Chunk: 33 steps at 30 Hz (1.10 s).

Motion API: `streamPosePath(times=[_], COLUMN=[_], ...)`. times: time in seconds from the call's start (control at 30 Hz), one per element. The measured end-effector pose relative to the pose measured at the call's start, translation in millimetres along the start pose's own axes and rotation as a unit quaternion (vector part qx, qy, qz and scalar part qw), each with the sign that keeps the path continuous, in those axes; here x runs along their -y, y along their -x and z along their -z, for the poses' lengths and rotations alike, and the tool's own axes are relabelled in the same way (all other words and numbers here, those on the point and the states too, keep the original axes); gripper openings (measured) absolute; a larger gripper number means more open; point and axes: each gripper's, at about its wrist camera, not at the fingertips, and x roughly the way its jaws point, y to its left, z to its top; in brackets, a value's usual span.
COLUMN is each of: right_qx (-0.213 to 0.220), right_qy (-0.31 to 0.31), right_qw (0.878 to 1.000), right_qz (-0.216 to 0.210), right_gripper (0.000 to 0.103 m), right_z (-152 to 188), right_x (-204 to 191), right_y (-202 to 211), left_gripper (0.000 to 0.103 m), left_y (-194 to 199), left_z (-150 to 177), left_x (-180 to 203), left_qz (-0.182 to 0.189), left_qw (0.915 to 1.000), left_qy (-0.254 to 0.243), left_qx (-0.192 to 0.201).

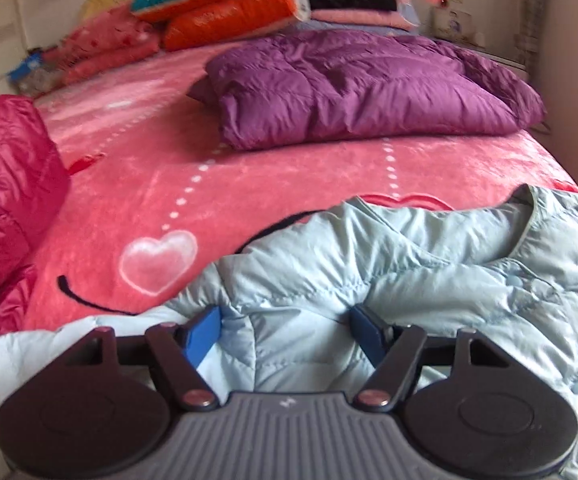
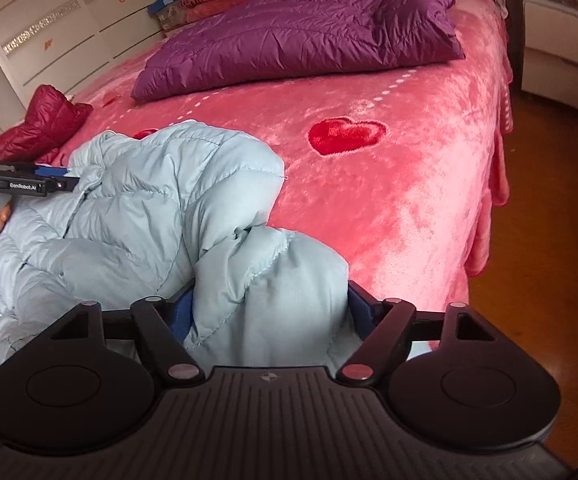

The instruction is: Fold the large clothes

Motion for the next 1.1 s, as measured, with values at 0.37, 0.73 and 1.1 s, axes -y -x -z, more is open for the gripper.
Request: streamPosePath(times=[0.37,0.73,1.1], right_qx=[0.019,0.092,0.148], right_qy=[0.012,0.119,0.247], right_qw=[1.0,0.978,0.923], right_qz=[-0.013,0.142,0.255], right_gripper=[0.071,0.033,0.036], right_z=[-5.5,-35.5,-84.2], right_x=[-15.0,-42.0,-44.5], right_y=[2.2,-22.2,-111.3], left_gripper=[0.077,0.078,0.073], left_y=[-19.0,-51.0,-84.8], left_z=[4.1,-21.0,-49.7], left_x=[13.5,8.5,-27.1], left_qz=[-0.097,-0.197,-0.296], left_qw=[0.9931,0.9761,0.9468], left_qy=[0.013,0.025,0.111], left_qx=[0.066,0.089,0.06])
